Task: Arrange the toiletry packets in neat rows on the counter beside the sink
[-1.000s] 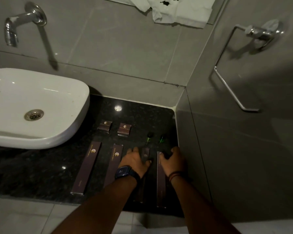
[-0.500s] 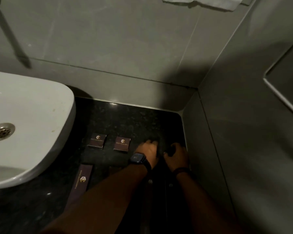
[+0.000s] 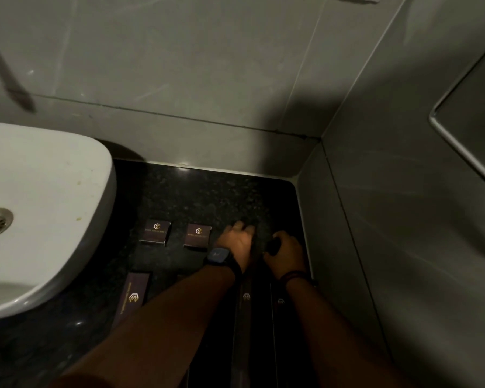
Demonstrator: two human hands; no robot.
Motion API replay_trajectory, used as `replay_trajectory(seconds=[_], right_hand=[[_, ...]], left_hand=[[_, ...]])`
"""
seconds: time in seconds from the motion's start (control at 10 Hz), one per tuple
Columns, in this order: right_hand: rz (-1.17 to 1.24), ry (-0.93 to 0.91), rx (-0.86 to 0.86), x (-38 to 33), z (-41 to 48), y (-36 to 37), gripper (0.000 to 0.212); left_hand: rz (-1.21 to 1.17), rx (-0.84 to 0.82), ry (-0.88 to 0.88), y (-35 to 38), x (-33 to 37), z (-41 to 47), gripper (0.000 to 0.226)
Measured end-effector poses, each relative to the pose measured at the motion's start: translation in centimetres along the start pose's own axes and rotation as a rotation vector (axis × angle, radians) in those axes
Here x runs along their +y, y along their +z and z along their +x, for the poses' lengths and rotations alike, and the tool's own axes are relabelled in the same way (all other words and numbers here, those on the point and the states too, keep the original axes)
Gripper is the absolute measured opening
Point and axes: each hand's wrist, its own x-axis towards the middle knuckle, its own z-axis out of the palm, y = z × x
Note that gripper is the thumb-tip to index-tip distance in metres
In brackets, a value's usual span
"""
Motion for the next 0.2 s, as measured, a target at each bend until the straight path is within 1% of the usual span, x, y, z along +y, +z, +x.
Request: replay_trajectory(seconds=[0.1, 0.2], right_hand=[[0.005, -0.035, -0.008, 0.13, -0.81, -0.52, 0.052], [0.016, -0.061, 0.060, 0.14, -1.33, -0.99, 0.061]], left_hand=[[0.005, 0.009, -0.001, -0.40, -0.31, -0.44, 0.050], [-0.006, 0.057, -0.008, -1.11, -0.33, -1.35, 0.069]])
